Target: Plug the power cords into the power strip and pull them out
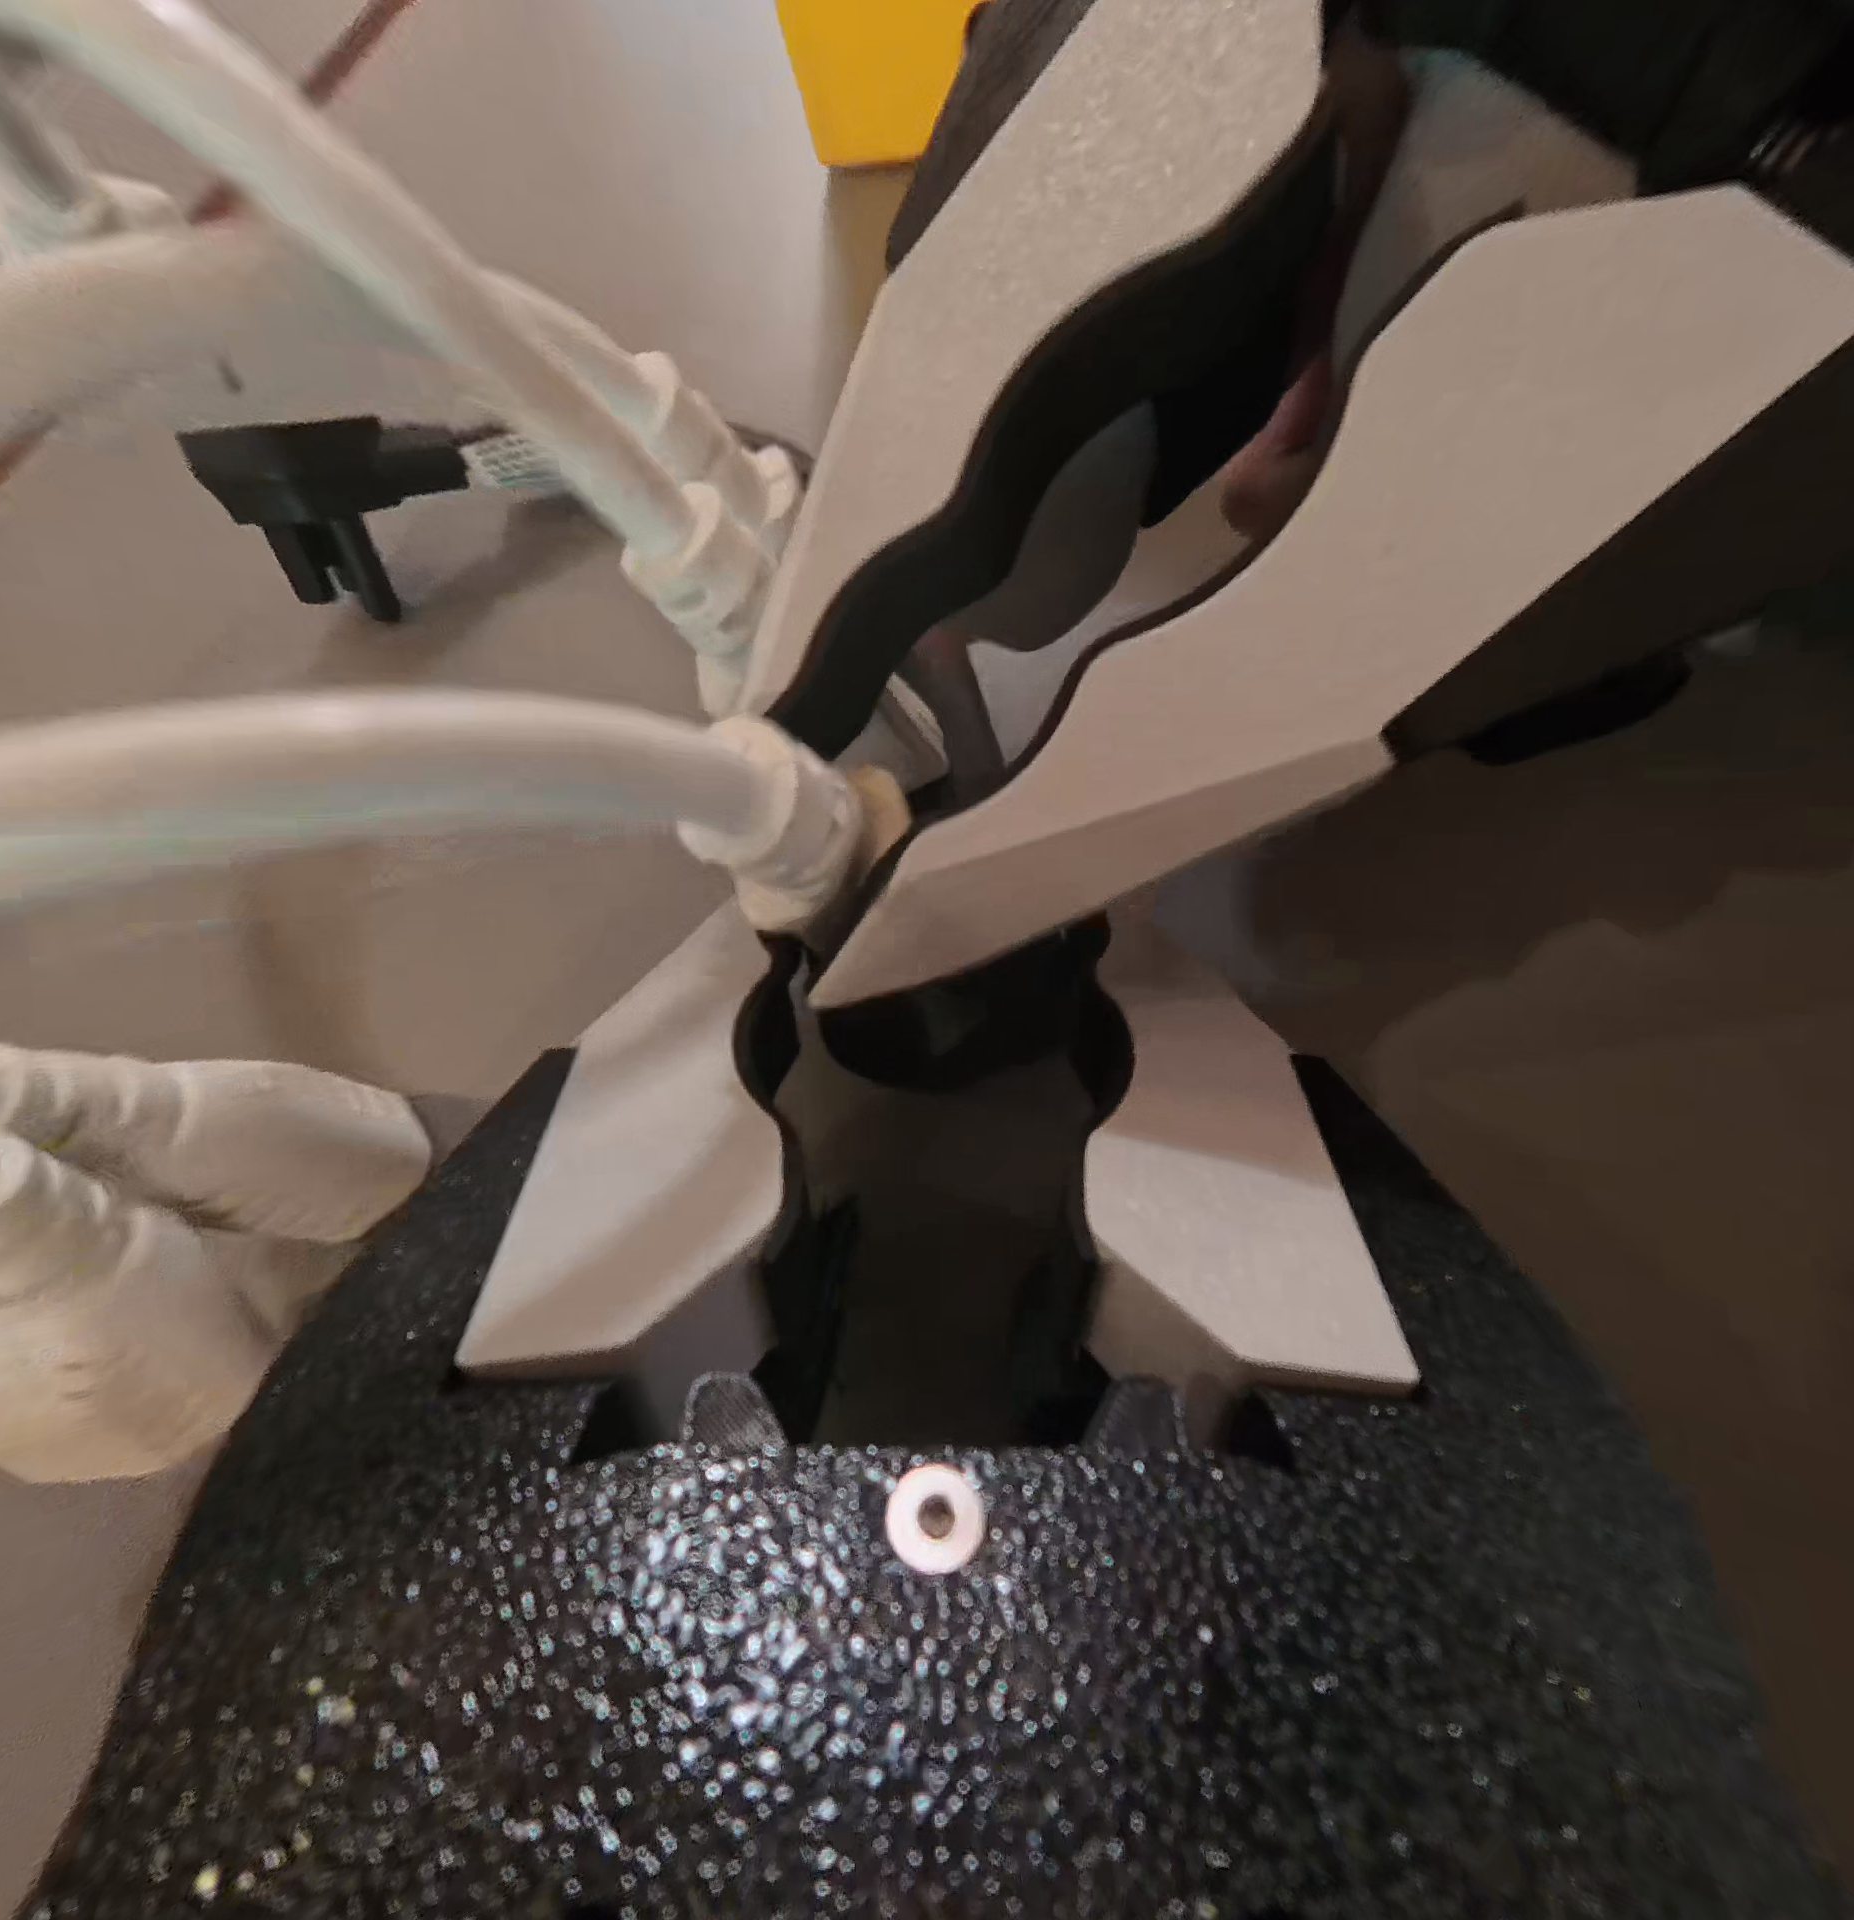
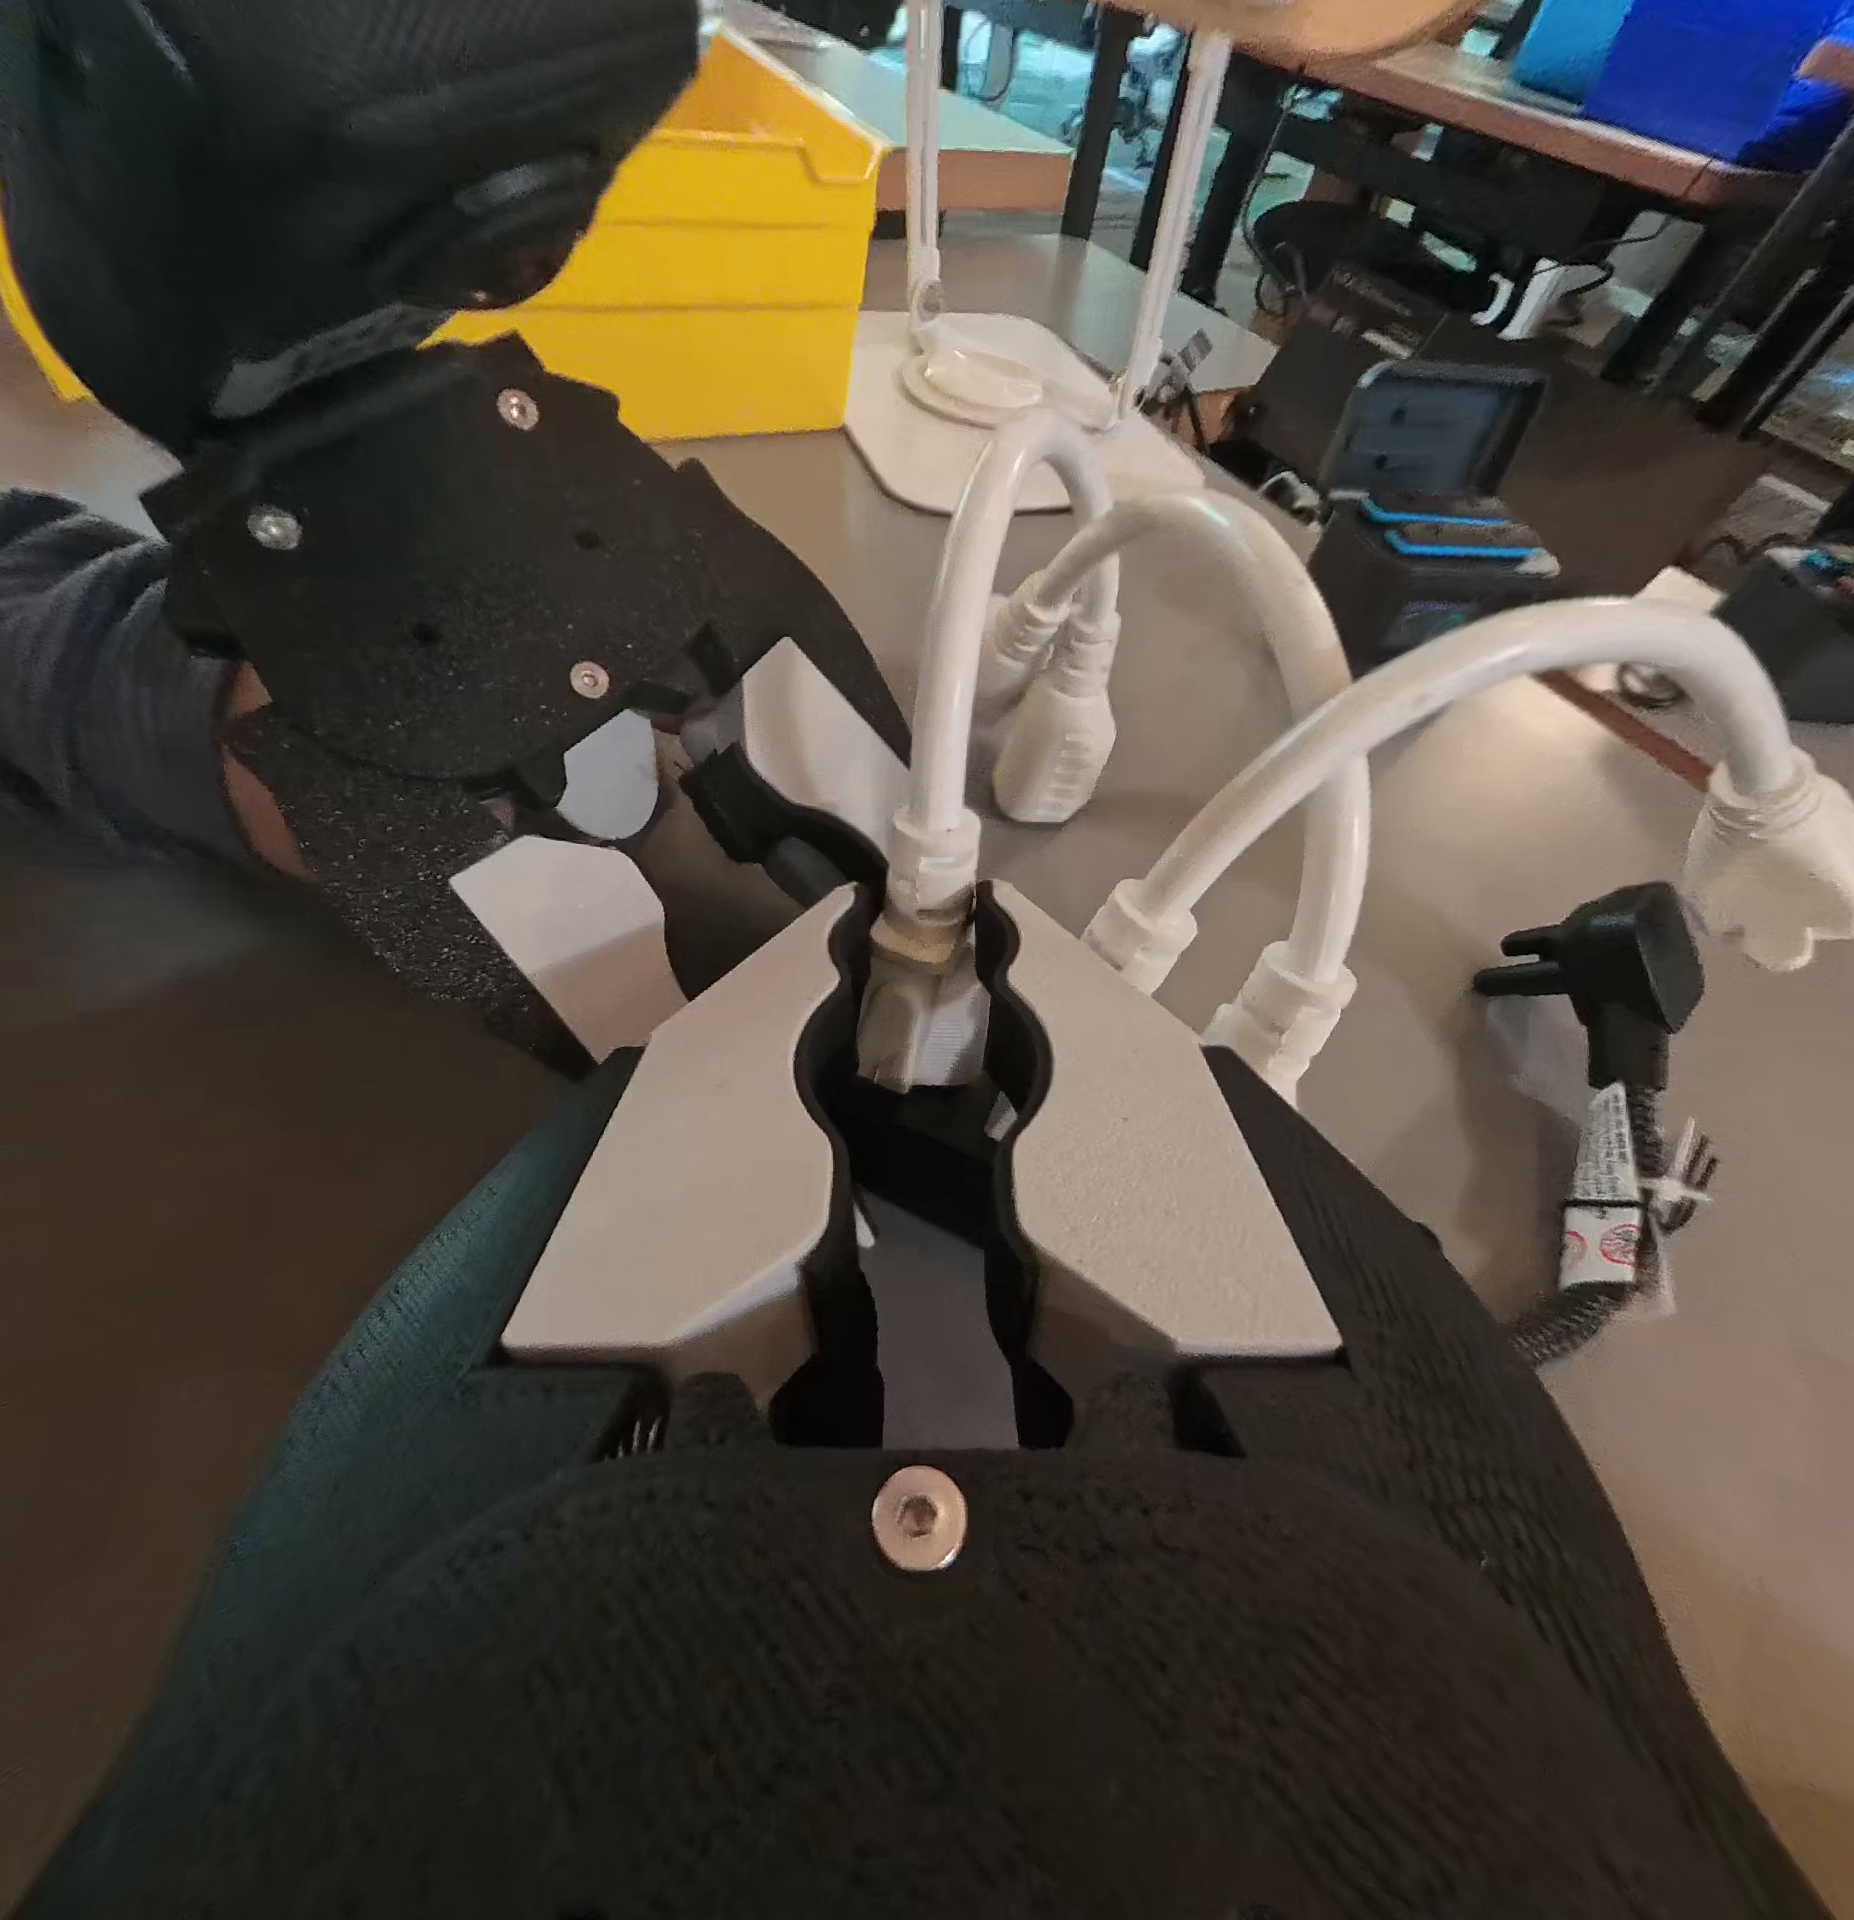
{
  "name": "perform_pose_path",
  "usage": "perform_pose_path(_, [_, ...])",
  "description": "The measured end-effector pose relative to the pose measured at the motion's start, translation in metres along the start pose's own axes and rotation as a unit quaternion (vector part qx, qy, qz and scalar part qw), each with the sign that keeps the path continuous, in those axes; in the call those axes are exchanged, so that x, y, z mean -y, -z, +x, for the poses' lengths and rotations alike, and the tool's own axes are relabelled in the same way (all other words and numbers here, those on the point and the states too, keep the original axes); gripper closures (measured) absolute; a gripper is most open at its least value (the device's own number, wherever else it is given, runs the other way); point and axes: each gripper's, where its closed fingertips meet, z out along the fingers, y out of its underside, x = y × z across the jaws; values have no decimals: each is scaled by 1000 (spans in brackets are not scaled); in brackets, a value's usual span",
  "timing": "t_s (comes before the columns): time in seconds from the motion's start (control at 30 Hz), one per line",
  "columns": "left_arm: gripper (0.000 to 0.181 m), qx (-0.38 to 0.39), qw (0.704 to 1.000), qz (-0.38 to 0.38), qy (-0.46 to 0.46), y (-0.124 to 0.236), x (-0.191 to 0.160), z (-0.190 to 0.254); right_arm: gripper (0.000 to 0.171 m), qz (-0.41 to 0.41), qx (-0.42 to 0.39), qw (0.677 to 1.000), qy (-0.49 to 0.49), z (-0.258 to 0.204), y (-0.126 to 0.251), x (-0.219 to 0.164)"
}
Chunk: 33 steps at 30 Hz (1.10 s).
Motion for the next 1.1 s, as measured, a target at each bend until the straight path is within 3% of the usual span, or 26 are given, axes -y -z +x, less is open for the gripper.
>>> perform_pose_path(0.03, [132, 1, 1000, 12, 2, 2, 1, -2, 154, 8, -11, 1000, -6, 2, 0, 3])
perform_pose_path(0.13, [134, 12, 1000, 23, 12, 4, 2, -8, 156, 54, -34, 994, -94, 6, -2, 8])
perform_pose_path(0.37, [133, 33, 999, 30, 8, 4, 4, -12, 157, 72, -50, 989, -119, 10, 1, 11])
perform_pose_path(0.53, [134, 37, 999, 15, 17, 2, 0, -15, 157, 41, -89, 992, -83, 10, -2, 7])
perform_pose_path(0.83, [134, -24, 997, -7, 68, -3, -4, -6, 154, -22, -56, 997, -49, 6, -6, -3])
perform_pose_path(1.1, [132, 4, 998, 9, 55, 5, -3, -1, 155, 2, -55, 997, -46, 8, -4, -2])
